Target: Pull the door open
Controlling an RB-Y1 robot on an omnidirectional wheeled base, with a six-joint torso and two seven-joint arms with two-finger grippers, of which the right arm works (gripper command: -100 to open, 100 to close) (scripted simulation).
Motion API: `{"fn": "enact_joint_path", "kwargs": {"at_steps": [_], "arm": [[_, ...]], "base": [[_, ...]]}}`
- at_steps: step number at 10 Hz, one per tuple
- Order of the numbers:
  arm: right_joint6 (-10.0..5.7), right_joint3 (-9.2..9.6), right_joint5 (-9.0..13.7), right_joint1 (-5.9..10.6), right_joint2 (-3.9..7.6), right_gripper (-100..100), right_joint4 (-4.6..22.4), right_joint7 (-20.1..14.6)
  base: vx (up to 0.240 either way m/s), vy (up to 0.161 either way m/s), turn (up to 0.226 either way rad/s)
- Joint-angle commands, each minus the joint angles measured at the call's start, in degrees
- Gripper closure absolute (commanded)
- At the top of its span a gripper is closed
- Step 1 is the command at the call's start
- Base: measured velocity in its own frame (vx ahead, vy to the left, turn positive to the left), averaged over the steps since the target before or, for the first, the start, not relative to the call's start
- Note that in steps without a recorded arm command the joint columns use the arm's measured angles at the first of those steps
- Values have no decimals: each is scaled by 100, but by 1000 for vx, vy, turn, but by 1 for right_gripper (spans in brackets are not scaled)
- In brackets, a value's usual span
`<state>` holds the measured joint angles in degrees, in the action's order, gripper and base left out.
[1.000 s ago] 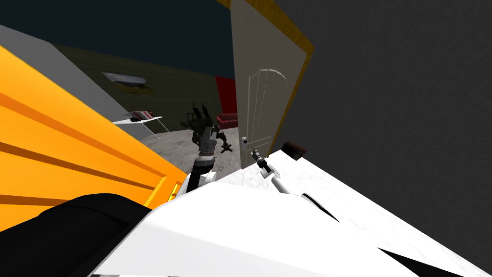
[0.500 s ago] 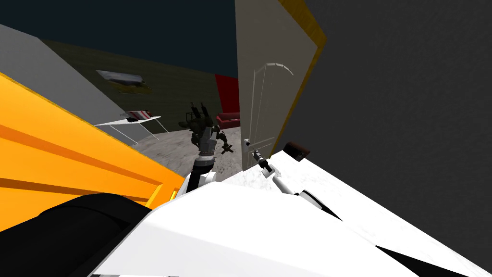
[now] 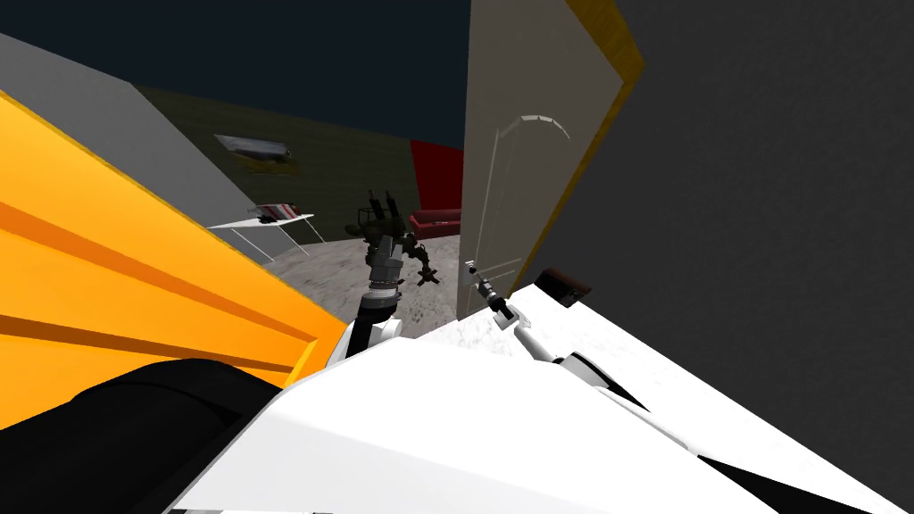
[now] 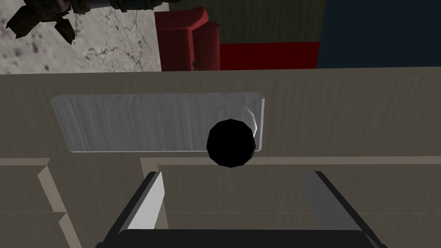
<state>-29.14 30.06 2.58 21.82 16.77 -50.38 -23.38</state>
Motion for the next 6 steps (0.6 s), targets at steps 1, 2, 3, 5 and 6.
{"fn": "enact_joint_path", "kwargs": {"at_steps": [1,2,3,5,6], "arm": [[-169,-51,41,3,157,-100,148,-105],[-231,-79,63,13,237,-100,211,-157],[-292,-106,85,24,317,-100,273,-208],[-409,-158,128,43,470,-100,392,-307],[-464,-183,147,52,541,-100,447,-353]], "base": [[74,105,191],[69,91,101],[65,99,84],[75,96,106],[63,75,89]]}}
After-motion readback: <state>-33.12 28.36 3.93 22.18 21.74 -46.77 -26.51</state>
